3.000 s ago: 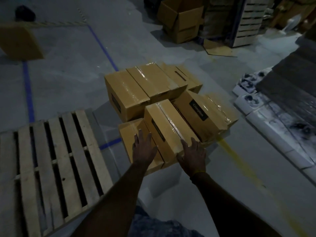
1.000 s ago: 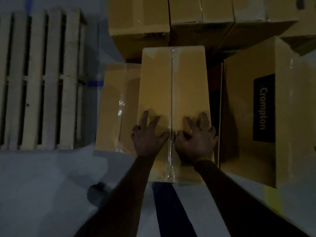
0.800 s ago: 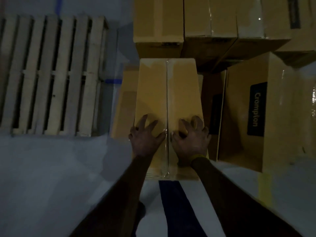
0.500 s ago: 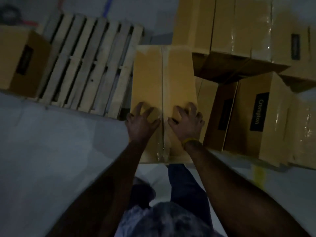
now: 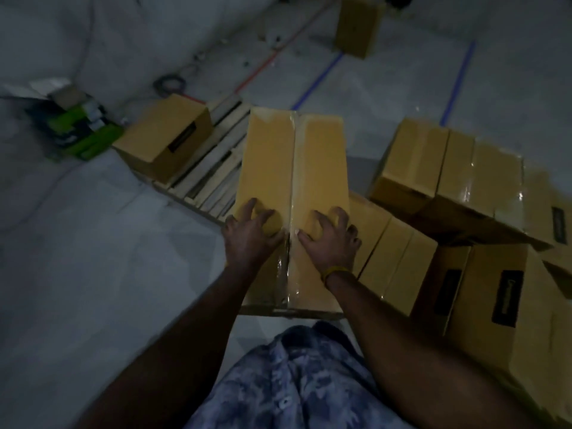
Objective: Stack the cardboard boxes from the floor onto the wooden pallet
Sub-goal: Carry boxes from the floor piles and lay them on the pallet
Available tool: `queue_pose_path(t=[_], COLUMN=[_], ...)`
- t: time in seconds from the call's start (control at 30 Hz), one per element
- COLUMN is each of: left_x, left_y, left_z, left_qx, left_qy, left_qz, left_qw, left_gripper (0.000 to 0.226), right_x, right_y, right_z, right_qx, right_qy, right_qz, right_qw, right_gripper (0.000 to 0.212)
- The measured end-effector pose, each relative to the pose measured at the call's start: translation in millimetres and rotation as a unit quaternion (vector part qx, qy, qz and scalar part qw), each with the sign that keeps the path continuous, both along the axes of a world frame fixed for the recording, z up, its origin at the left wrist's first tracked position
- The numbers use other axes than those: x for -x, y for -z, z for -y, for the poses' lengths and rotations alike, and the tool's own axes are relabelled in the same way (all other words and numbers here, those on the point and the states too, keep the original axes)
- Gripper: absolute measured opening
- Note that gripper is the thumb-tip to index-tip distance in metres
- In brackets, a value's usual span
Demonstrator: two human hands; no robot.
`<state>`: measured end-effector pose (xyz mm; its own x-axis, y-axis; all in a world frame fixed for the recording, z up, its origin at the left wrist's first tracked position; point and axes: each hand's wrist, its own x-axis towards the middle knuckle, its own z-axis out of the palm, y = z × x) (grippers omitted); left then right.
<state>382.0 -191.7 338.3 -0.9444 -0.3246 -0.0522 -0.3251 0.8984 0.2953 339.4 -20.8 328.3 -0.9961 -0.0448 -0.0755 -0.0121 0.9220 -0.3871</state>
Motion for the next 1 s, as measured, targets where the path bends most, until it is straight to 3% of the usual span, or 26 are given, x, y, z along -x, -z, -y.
queue_pose_path(t=[0.3, 1.0], left_x=[4.5, 179.6], left_y=[-17.1, -22.6], left_z=[103.3, 362.2], left_qx=[0.012, 0.041], left_qy=[-0.042, -0.021], left_qz=[0.003, 0.067], left_qw=[0.999, 0.997], left_gripper=[0.068, 0.071], right_x=[21.0, 183.9], right_y=[-10.1, 5.3], right_z=[107.6, 362.4], right_qx=[0.013, 0.041], right_qy=[-0.045, -0.019], right_qz=[-0.013, 0.038], right_qw=[0.999, 0.998], right_gripper=[0.064, 0.064])
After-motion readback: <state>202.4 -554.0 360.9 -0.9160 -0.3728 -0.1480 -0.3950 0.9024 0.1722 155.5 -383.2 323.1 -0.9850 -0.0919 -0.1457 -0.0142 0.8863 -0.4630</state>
